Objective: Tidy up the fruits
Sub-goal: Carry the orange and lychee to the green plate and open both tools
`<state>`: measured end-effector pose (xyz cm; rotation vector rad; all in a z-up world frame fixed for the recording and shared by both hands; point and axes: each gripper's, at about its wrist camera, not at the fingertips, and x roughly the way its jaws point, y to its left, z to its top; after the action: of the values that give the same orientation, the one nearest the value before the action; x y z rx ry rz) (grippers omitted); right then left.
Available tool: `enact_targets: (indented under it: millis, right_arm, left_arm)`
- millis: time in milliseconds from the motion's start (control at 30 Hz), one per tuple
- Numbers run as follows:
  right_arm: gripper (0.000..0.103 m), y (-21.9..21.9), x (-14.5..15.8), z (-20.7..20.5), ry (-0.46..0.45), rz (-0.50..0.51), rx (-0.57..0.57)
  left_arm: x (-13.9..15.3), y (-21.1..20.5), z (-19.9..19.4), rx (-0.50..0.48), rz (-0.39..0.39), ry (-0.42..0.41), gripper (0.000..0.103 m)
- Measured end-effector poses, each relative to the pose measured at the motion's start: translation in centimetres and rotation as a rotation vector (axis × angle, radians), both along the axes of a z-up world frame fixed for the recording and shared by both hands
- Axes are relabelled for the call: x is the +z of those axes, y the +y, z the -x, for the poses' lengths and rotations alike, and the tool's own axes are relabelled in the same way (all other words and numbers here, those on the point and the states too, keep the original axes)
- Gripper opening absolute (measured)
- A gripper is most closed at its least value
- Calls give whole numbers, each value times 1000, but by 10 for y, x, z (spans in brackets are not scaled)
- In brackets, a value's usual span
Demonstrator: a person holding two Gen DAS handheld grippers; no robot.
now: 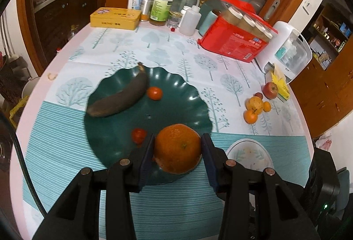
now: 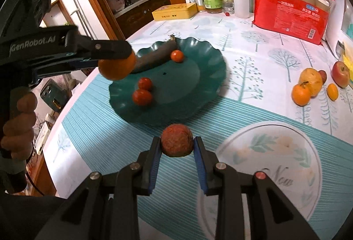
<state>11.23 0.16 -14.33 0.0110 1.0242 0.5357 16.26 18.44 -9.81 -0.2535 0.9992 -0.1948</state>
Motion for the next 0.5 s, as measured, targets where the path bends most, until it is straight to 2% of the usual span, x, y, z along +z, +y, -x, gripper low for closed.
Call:
enact_targets:
  millis: [267, 500]
  right_arm:
    - [30, 35, 0, -3, -1, -23, -68]
    - [30, 52, -6, -14, 2, -23, -171]
  left_arm:
    - [-5, 40, -4, -34, -17, 21, 41]
    - [-23, 67, -20, -83, -51, 63, 41]
